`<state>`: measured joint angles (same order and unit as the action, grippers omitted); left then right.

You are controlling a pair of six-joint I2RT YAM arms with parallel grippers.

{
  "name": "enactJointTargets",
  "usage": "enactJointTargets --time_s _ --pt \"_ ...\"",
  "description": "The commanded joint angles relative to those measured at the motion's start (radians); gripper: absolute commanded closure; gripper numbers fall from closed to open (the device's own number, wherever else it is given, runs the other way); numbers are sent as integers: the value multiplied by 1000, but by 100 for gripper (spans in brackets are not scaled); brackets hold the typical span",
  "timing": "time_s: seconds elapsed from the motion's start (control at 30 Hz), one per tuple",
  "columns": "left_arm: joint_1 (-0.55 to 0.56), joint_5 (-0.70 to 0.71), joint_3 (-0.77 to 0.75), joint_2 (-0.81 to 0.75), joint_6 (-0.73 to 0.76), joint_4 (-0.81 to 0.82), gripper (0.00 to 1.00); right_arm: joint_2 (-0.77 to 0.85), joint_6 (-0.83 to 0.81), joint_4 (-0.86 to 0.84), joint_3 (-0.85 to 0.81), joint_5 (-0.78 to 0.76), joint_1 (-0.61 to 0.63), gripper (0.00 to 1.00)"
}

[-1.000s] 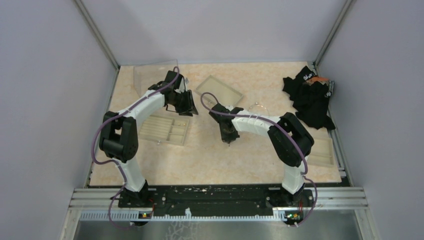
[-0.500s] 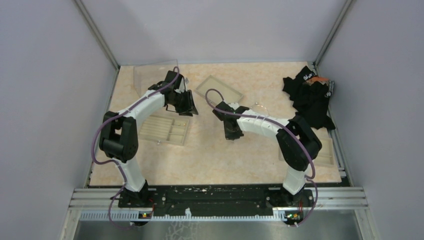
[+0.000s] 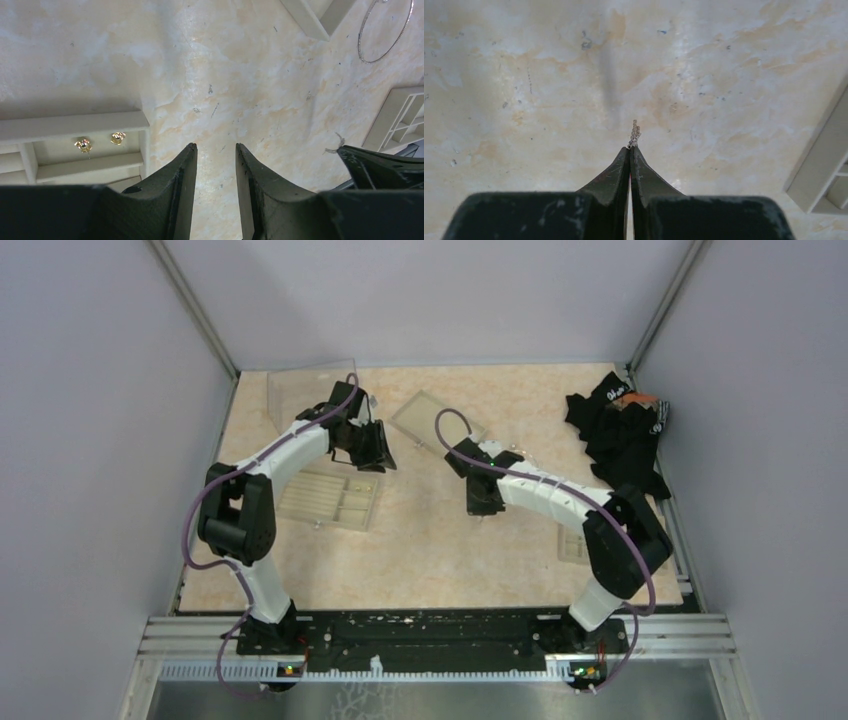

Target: Organize the mixed jewelry

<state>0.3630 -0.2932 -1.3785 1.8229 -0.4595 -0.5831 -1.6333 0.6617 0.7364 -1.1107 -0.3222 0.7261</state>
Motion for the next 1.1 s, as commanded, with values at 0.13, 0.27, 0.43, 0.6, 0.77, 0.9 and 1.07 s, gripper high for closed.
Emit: enactJointTargets --time_s 0.13,0.27,0.43,0.6,0.77,0.9,1.07 --pt "3 -13 8 -39 -10 20 59 158 -9 25 68 -53 -116 100" --pt "6 -16 8 -34 -10 22 59 190 -30 49 87 -81 -162 100" --pt "6 -15 2 -30 -10 22 60 264 -67 77 116 -104 -274 100" --pt "8 -18 -9 -16 -8 22 59 335 -127 96 159 -111 -417 100" --pt "7 -23 -29 1 -9 22 59 354 -164 94 190 -107 -536 100" --pt "10 -28 -44 12 -10 21 60 322 -176 70 204 -124 -571 100" --pt "11 -27 -51 16 -10 20 59 268 -190 33 227 -113 -604 100"
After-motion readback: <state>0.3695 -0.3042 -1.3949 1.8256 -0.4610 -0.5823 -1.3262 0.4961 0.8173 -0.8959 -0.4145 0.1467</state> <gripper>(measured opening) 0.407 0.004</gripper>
